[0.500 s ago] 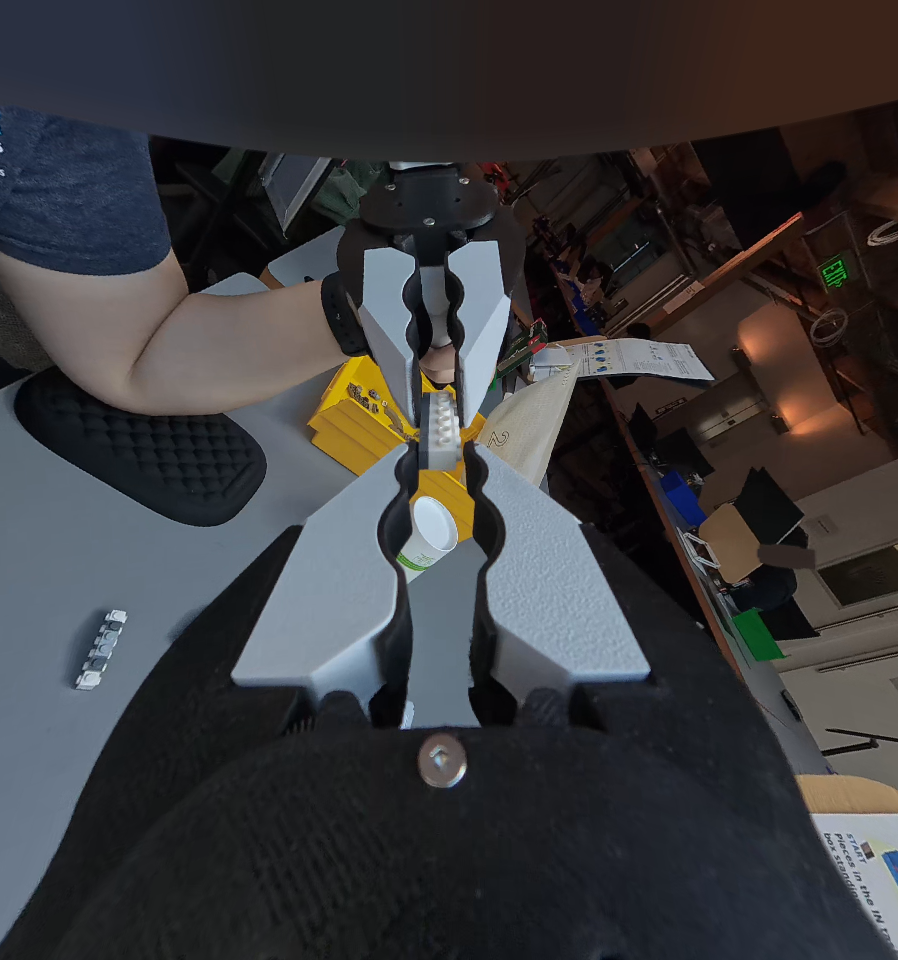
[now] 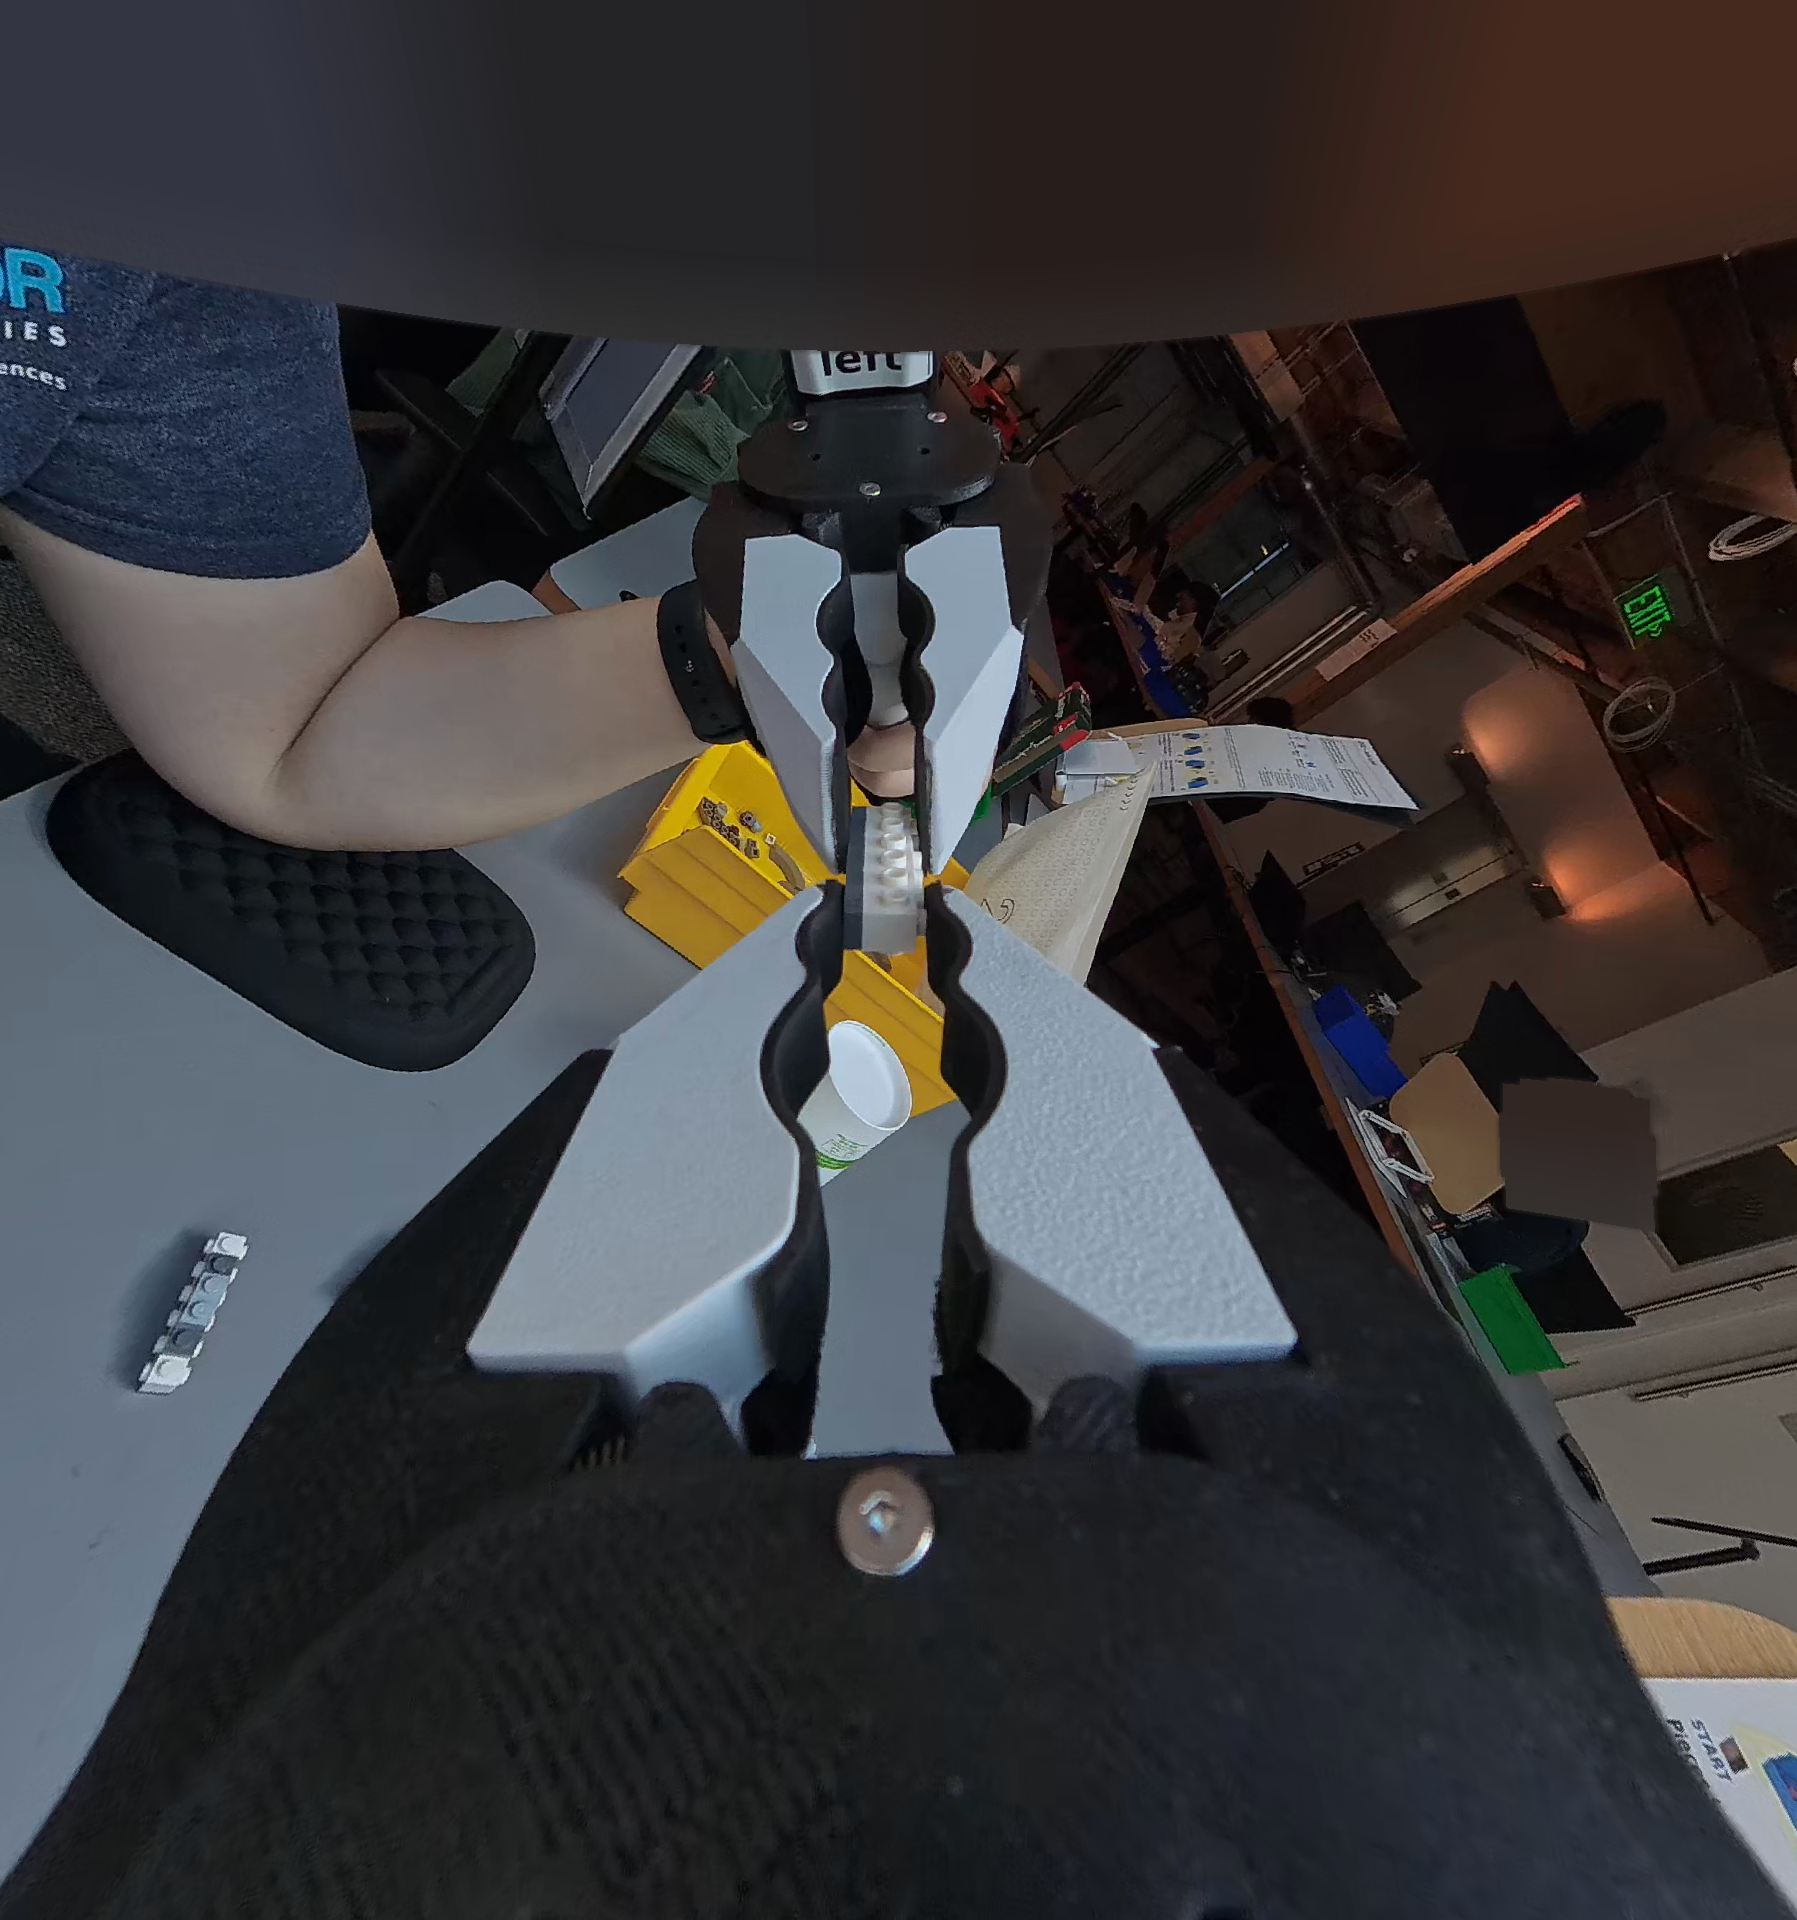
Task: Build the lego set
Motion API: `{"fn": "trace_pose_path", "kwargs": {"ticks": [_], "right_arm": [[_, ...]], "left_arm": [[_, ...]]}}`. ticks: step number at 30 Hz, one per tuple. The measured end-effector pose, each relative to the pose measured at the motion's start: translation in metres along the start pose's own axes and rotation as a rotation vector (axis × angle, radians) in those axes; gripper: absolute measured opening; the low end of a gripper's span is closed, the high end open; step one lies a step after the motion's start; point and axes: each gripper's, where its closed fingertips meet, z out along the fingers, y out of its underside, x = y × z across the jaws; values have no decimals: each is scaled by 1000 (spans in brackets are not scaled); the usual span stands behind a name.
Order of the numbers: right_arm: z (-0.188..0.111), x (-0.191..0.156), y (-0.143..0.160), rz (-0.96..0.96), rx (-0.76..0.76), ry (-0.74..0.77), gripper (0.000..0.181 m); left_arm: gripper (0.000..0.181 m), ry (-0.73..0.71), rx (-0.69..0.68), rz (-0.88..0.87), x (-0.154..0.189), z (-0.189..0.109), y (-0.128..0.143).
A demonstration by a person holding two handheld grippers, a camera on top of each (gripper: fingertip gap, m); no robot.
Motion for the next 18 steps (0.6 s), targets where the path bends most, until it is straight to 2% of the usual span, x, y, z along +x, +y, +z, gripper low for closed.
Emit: {"fn": "trace_pose_path", "kwargs": {"ticks": [10, 15, 18], "right_arm": [[2, -2, -1, -30, -4, 0, 14], [3, -2, -3, 52, 31, -33, 15], [3, -2, 0, 35, 11, -28, 14]], "left_arm": [[12, 7, 5, 2, 1, -3, -1], [12, 16, 25, -12, 1, -5, -2], [12, 14, 1, -4, 2, -3, 1]]}}
